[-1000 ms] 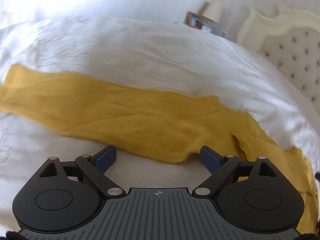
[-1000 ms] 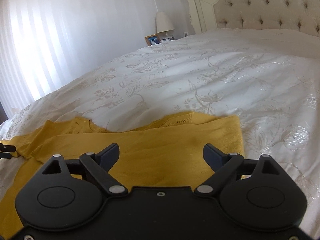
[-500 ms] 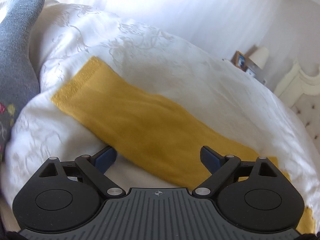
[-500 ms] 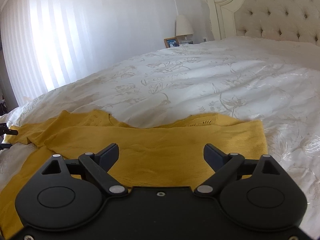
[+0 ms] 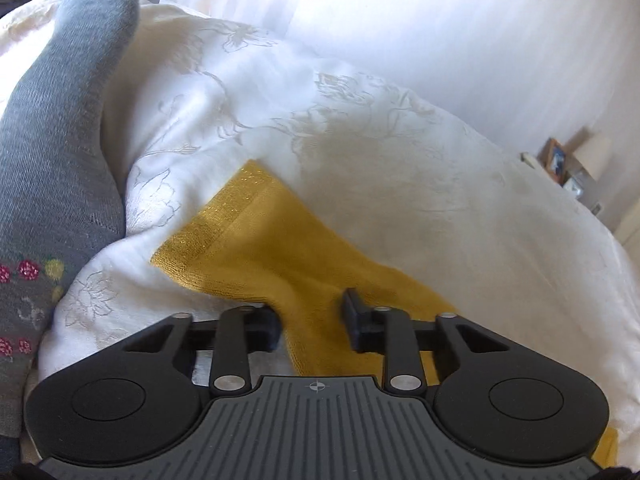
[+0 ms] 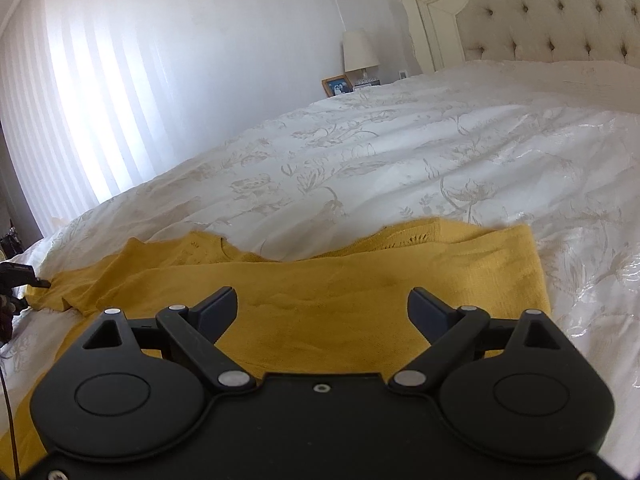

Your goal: Fold small clothes

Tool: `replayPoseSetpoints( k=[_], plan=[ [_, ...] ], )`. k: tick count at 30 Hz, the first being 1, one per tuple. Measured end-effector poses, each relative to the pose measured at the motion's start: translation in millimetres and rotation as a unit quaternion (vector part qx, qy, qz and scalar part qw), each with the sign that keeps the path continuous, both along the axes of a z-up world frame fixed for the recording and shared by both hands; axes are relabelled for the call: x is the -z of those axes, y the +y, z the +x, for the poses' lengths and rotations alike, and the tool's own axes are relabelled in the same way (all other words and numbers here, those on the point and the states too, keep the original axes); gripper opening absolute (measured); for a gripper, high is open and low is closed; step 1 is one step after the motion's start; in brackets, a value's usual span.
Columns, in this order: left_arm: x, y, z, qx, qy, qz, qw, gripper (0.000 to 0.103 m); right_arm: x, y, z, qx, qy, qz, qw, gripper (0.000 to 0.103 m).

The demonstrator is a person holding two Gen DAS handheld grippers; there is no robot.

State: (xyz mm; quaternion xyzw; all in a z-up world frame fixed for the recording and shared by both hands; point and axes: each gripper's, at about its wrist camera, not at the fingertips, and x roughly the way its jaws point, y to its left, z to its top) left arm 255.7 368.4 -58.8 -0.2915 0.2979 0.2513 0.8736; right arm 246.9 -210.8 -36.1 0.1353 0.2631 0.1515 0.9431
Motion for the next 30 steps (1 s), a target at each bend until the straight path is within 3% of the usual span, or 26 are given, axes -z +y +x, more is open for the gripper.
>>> replayPoseSetpoints(
  k=[1,4,9,13,18,22,25,30],
  plan=[
    [-6.2,-3.6,-1.4,0.009,-0.009,0.005,0.9999,0.003,-0.3,-0.1,0.1,0.0,0.0,0.0,1.0,0.093],
    [-37.5,-26.8,-7.2,0.025,-0.032,0.047,0.9981,0.003,-1.8,-0.5,0.3,0.001,0.002,-0.004,1.0,0.093],
    [-104.1,-89.6,-7.6,0.099,-0.066,0.091,0.9887,0.003,-6.5,-8.0,0.6,0.012,-0.001,0.005,1.0,0.093],
    [-155.7,-156.4,-9.3,0.171,-0.105,0.122,0.9721,0.003,-11.4,-18.5,1.0,0.03,-0.001,0.012,0.999,0.093],
    [-195.0,-249.3,-6.2,0.254,-0.143,0.159,0.9432,0.003,-17.9,-37.0,2.3,0.057,0.001,0.026,0.998,0.093],
    [-194.6,-323.7,2.4,0.327,-0.146,0.177,0.9169,0.004,-22.4,-53.5,2.7,0.078,0.007,0.041,0.996,0.093],
    [-170.3,-372.1,11.1,0.374,-0.14,0.174,0.9002,0.004,-25.7,-66.4,3.0,0.096,0.008,0.056,0.994,0.093],
    [-109.3,-430.9,28.3,0.415,-0.109,0.122,0.895,0.004,-26.9,-87.8,3.0,0.125,0.019,0.08,0.989,0.093]
  ],
)
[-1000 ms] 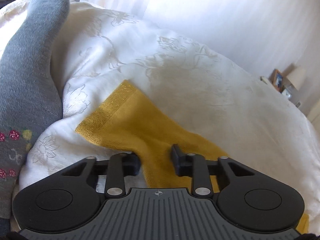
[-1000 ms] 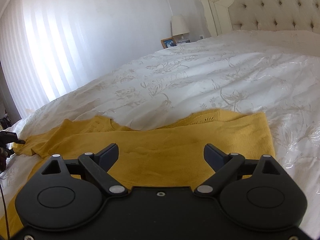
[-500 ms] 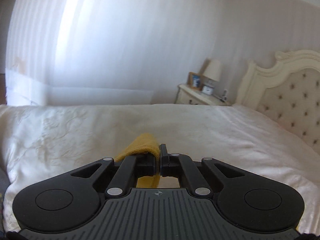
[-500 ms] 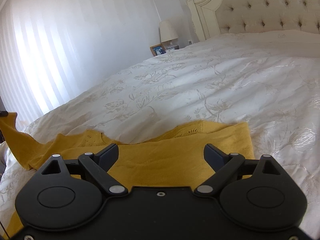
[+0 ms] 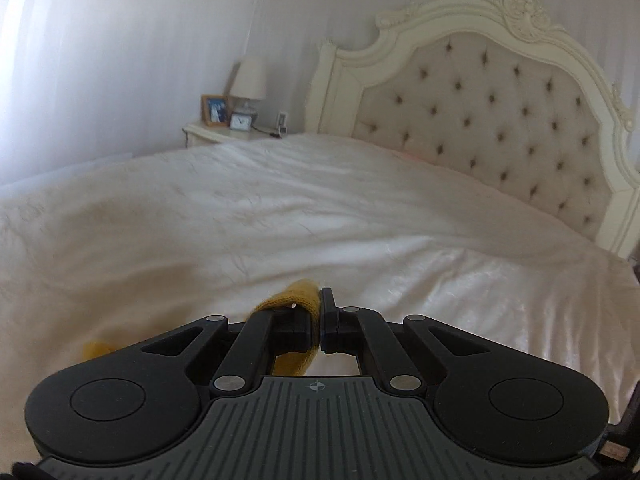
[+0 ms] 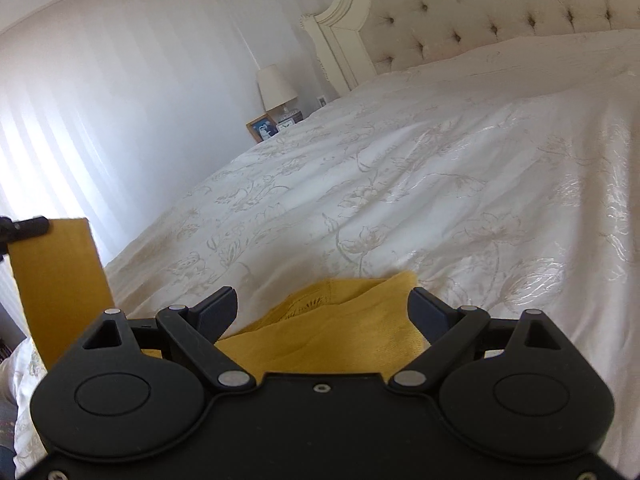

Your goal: Fold small clothes

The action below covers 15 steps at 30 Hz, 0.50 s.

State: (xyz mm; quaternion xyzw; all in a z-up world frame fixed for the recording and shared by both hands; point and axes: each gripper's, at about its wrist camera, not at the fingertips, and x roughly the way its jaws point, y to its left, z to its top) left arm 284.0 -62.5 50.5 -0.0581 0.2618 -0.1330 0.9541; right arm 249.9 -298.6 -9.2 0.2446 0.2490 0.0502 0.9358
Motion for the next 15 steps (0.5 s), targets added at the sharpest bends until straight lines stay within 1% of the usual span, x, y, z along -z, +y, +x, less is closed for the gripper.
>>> replayPoseSetpoints(
  k=[4,6,8,10,12,14,15],
  plan=[
    [46.8,-35.4,15.9,0.016,0.037,0.018,0.999,0.005,-3.1,-9.9,-0.4,0.015,-0.001,-0.005,1.0,0.093],
    [64.7,-47.2,19.3,0.029,0.055,0.025,0.9977,0.005,-4.0,-13.2,-0.5,0.02,-0.003,-0.006,1.0,0.093],
    [79.1,-57.8,16.2,0.051,0.073,0.033,0.9955,0.012,-3.4,-15.9,-0.3,0.023,-0.003,-0.002,1.0,0.093],
    [90.2,-67.7,13.2,0.074,0.084,0.04,0.9929,0.049,-2.0,-19.1,-0.1,0.027,-0.002,0.001,1.0,0.093],
    [98.0,-75.9,11.3,0.11,0.089,0.046,0.9889,0.064,-0.7,-21.9,0.6,0.033,-0.001,0.002,0.999,0.093],
    [101.9,-83.8,7.4,0.141,0.08,0.054,0.9854,0.072,0.0,-24.9,0.6,0.04,0.0,0.004,0.999,0.093],
    [102.8,-88.9,3.6,0.156,0.072,0.061,0.9833,0.079,-0.2,-26.7,0.2,0.045,0.0,0.005,0.999,0.093]
  ],
)
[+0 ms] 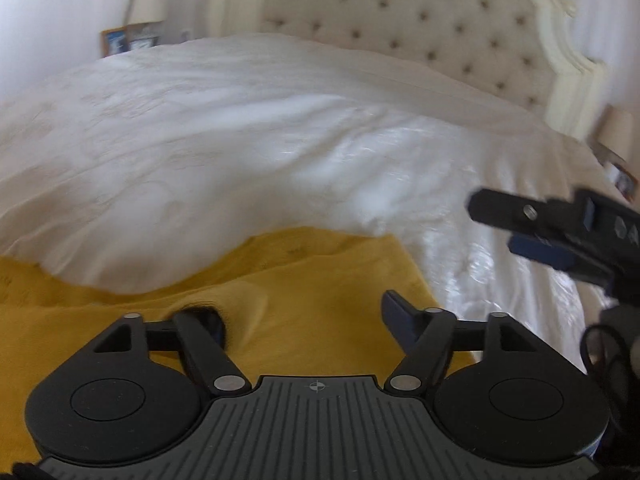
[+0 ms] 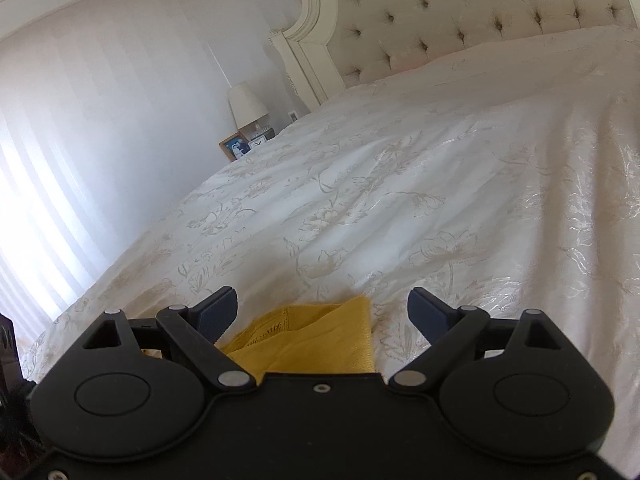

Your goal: Fold small clothes

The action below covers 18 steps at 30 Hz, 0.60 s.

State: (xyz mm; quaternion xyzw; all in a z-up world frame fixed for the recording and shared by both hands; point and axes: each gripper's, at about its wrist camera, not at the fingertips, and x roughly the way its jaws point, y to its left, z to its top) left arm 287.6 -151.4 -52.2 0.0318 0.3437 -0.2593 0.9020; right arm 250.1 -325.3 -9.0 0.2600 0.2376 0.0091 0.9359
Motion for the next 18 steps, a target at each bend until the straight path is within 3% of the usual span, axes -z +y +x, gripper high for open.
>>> replayPoseSetpoints(
  k=[6,12,18],
  plan=[
    [6.7,-31.8,-11.2,0.064,-0.025,0.022,0.9974,0.094,-6.2,-14.8,-8.0,0.037,-0.011,-0.002,0.999,0.093],
    [5.8,-52.9,-25.2,0.125,-0.041,0.043,0.9904,0.094,-8.6,-32.6,-13.5,0.074,-0.014,0.002,0.997,0.093],
    [-12.6,-19.9,-44.6,0.13,-0.036,0.037,0.9902,0.094,-5.5,-32.4,-8.7,0.054,-0.005,0.012,0.998,0.093]
  ],
)
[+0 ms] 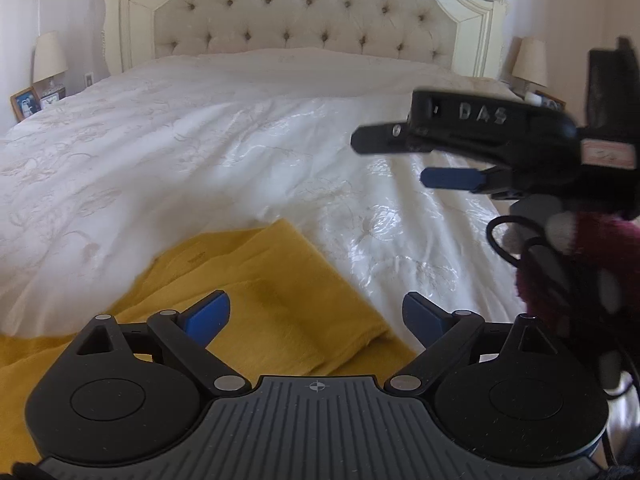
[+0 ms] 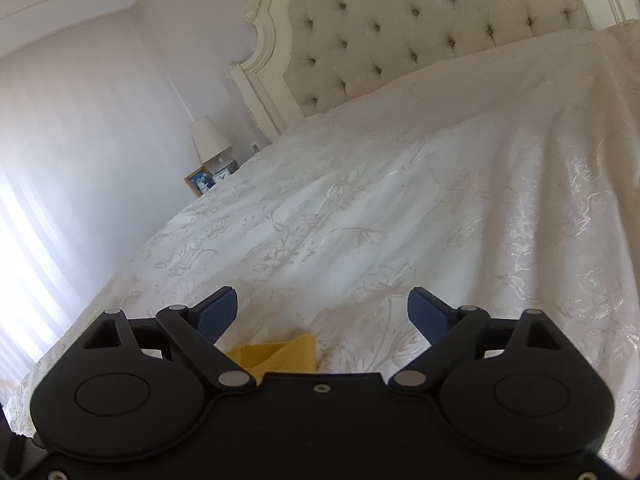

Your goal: Fold small clothes

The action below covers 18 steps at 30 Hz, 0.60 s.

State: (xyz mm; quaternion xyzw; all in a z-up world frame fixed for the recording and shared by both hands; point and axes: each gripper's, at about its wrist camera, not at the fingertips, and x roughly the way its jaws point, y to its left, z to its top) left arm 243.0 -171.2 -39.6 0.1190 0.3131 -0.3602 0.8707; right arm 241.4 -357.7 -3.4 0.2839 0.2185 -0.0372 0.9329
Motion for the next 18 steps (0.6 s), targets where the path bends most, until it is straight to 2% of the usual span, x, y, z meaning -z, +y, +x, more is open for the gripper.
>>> replayPoseSetpoints(
  k=[4,7,13,18],
  plan=[
    [-12.0,51.7,-0.5,-0.058,-0.009,0.01,0.9982,0.094,7.4,13.8,8.8,-0.054,0.014,0.016,0.998,0.093],
    [-13.0,99.4,8.7,-0.132,-0.014,0.022,0.9909,0.094,16.1,29.0,17.5,-0.093,0.033,0.024,0.995,0.091],
    [3.1,188.8,31.8,-0.282,0.005,0.035,0.9587,0.094,31.8,64.5,26.5,-0.151,0.068,-0.006,0.986,0.072],
    [31.3,231.0,41.9,-0.351,0.058,0.061,0.9326,0.095,43.2,81.7,29.5,-0.184,0.084,0.0,0.979,0.061]
  ],
)
